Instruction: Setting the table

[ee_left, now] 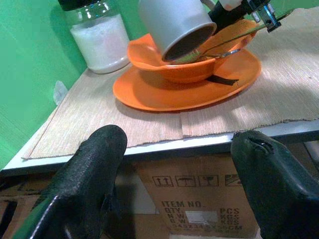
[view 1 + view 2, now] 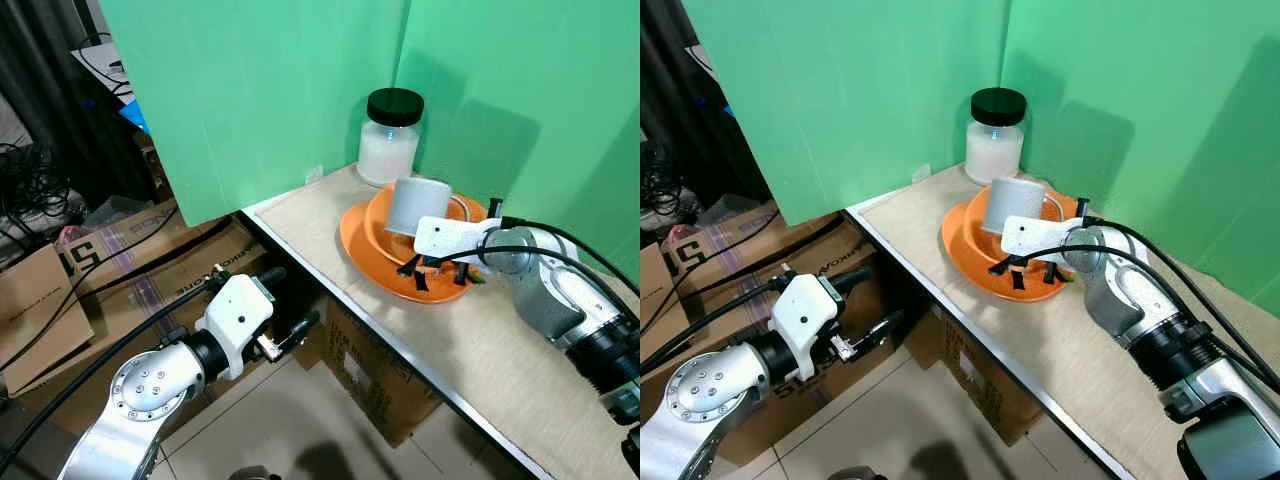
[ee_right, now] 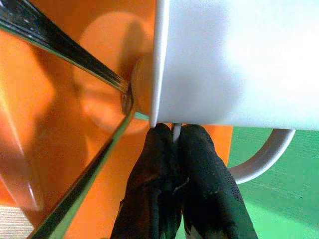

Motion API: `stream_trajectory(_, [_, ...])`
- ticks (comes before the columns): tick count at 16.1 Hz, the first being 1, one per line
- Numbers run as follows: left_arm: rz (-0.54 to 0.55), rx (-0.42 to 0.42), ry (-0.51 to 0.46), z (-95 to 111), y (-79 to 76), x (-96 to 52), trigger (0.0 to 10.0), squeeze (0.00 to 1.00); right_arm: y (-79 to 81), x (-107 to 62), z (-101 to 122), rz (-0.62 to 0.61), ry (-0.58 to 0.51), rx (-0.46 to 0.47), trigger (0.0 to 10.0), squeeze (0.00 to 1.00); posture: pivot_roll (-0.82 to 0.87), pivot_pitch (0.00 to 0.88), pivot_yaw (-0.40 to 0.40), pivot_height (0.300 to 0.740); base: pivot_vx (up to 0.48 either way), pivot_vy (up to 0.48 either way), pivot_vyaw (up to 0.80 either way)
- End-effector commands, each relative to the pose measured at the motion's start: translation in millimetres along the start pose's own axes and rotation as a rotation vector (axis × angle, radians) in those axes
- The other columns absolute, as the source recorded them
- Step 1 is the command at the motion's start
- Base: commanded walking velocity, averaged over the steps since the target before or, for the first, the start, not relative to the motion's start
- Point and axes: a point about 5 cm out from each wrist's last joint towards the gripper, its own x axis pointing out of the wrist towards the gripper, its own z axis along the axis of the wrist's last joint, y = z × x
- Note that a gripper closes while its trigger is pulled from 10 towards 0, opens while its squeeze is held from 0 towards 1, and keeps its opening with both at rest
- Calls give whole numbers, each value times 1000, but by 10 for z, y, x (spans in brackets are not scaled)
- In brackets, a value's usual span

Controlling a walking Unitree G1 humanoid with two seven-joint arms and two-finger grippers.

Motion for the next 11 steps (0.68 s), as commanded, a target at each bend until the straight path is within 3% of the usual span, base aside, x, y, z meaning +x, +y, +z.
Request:
stream_trajectory(1, [5,16,7,-8,32,14,10000,0,-95,-57,32,-27,-31,38,0,0,48,0,14,740,0,0,0])
stream_trajectory(5, [5,20,5,-1,42,21,10000,0,-184,-135,81,-57,-89,98,0,0,45,0,18,740,0,0,0])
stream_trajectory(7, [7,23,1,6,47,29,10000,0,-181,-167,125,-28,-148,180,0,0,45,0,20,740,0,0,0])
stream_trajectory(9, [7,26,-6,21,51,31,10000,0,-170,-253,191,93,-281,332,0,0,41,0,22,740,0,0,0])
stream_trajectory(10, [6,24,-9,26,51,34,10000,0,-159,-278,200,135,-309,353,863,0,41,0,22,740,0,0,0])
stream_trajectory(11, [3,22,-14,34,51,39,10000,0,-132,-319,208,200,-338,369,8118,0,39,0,21,740,0,0,0])
